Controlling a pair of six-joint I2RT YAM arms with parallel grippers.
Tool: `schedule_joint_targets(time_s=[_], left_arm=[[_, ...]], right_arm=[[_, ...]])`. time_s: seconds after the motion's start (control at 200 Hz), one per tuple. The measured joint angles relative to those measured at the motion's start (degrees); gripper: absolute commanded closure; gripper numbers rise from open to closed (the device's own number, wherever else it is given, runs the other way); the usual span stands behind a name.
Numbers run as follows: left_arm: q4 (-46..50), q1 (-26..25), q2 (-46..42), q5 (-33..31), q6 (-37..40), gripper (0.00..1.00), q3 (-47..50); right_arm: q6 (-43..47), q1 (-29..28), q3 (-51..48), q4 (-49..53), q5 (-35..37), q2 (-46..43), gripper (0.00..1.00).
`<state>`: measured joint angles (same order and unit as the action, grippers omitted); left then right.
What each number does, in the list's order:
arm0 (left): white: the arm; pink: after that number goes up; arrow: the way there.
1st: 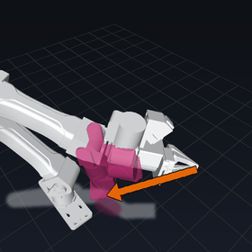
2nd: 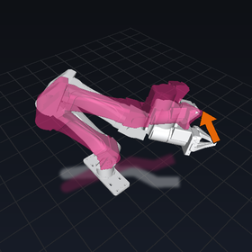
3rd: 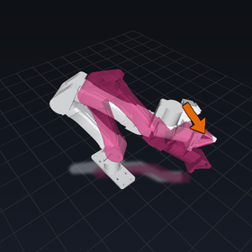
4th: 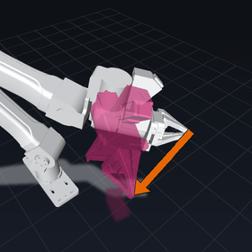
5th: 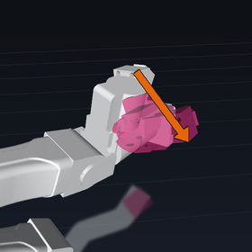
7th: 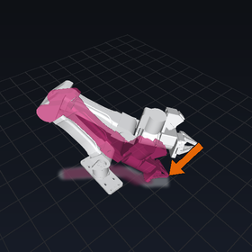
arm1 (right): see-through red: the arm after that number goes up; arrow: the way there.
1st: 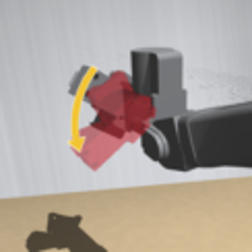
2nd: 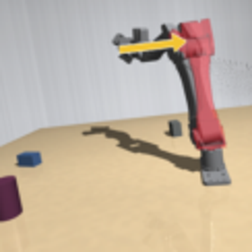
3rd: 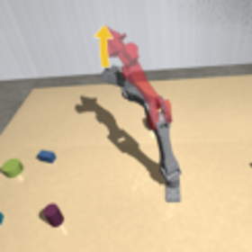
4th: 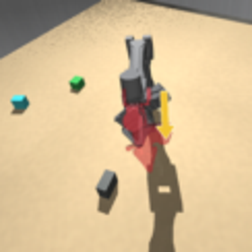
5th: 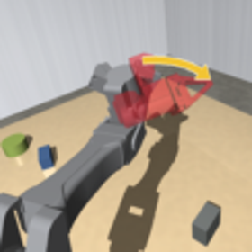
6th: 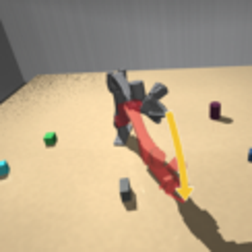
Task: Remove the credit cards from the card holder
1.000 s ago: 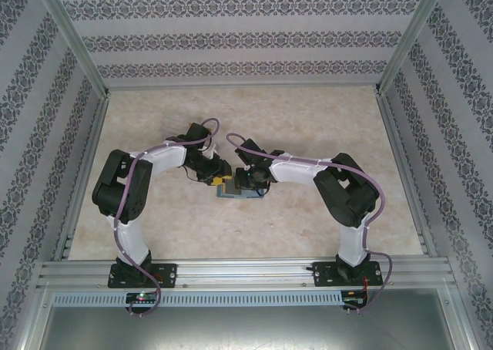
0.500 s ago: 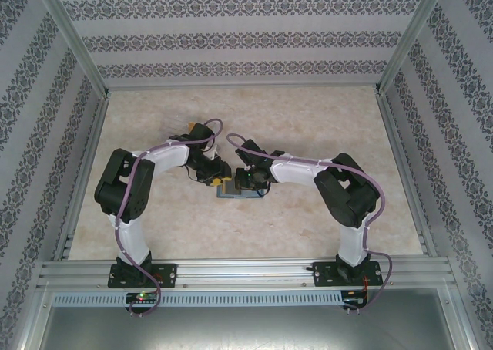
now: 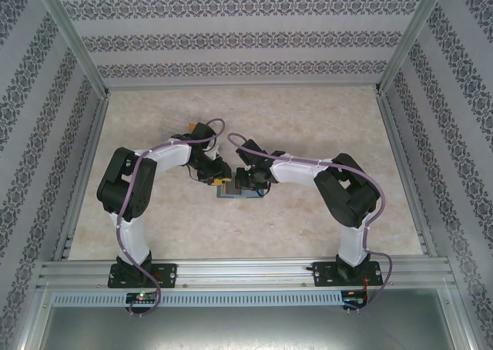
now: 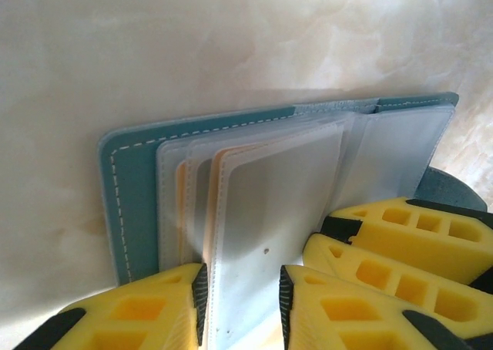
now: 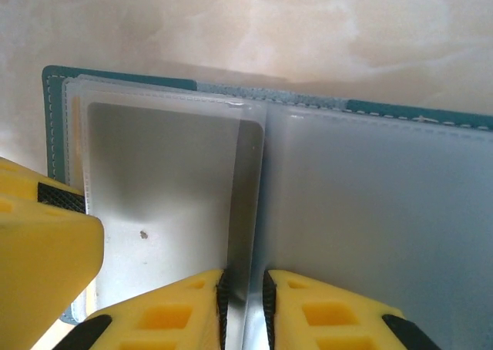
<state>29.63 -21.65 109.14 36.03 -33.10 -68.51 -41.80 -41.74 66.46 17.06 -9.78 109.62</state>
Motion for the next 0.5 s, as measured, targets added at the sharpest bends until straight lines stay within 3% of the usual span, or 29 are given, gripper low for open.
schedule_joint_targets(time_s=[0.5], left_arm=[[-2.05,-0.44,-0.17,3.96,0.37,0.68,0.15]], right_arm=[[-0.09,1.25,-3.19,-4.09,-2.56,-1.64,0.76]])
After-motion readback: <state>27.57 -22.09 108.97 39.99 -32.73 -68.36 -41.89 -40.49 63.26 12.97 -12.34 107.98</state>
